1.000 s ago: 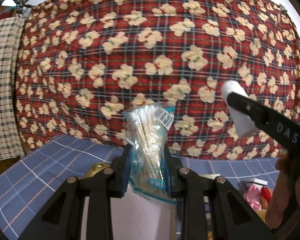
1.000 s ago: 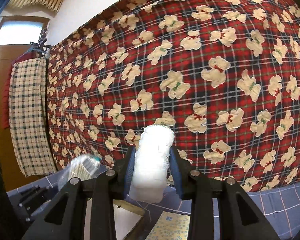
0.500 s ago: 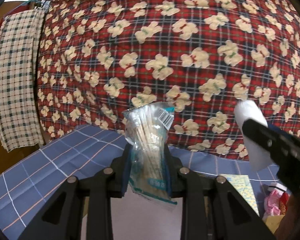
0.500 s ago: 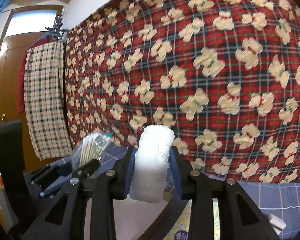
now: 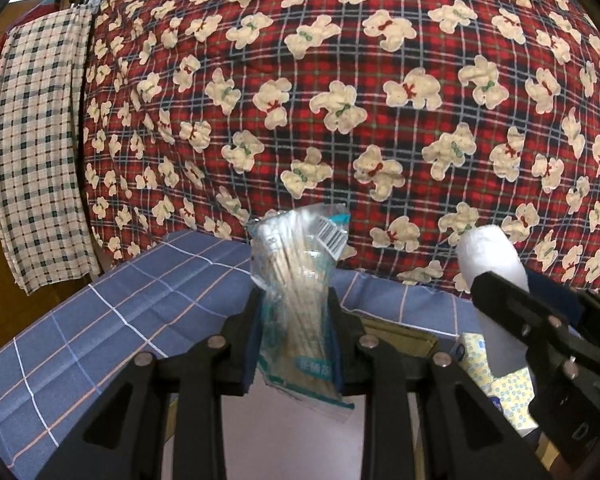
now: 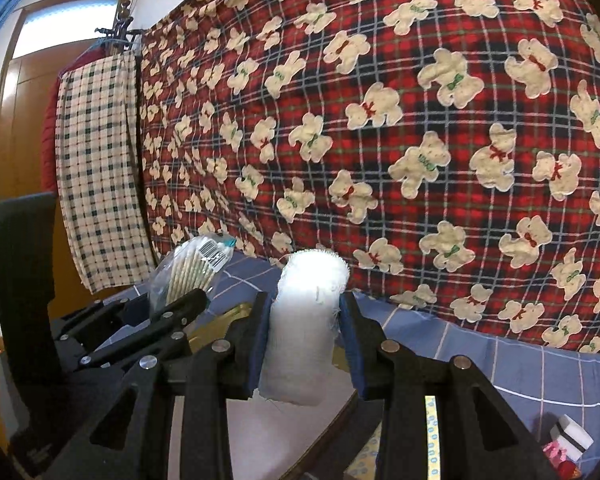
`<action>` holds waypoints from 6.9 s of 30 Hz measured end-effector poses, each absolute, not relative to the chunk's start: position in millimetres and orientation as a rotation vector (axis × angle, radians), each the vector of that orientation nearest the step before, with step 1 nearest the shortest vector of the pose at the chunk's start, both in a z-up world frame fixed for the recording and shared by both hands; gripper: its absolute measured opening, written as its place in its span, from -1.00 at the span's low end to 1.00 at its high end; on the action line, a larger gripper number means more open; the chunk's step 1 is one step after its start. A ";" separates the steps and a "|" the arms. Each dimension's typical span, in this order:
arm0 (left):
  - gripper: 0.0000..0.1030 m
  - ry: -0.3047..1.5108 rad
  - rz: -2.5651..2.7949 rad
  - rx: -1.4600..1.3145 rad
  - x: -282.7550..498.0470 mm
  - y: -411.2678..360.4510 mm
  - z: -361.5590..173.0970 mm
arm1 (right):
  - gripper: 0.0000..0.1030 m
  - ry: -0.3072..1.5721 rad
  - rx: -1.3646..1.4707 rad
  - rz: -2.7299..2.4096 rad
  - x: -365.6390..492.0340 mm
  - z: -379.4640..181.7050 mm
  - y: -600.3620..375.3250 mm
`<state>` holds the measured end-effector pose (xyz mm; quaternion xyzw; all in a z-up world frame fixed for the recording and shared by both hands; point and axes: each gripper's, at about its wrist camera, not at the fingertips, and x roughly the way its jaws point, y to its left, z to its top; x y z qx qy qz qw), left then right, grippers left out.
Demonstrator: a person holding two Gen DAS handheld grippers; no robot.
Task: Organize soft objects
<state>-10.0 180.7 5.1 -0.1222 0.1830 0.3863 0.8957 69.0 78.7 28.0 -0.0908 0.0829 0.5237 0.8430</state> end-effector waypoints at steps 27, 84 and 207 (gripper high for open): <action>-0.48 0.584 0.757 -0.368 0.7 211.6 -17.1 | -0.27 0.381 -0.357 1.131 80.7 -7.2 124.7; 0.51 0.546 0.125 -0.116 48.9 16.8 11.5 | 0.33 0.356 -0.058 0.710 186.1 12.4 -133.6; -0.86 0.259 0.187 -0.185 19.9 63.0 29.2 | -0.46 0.149 0.217 0.842 156.9 28.2 -91.1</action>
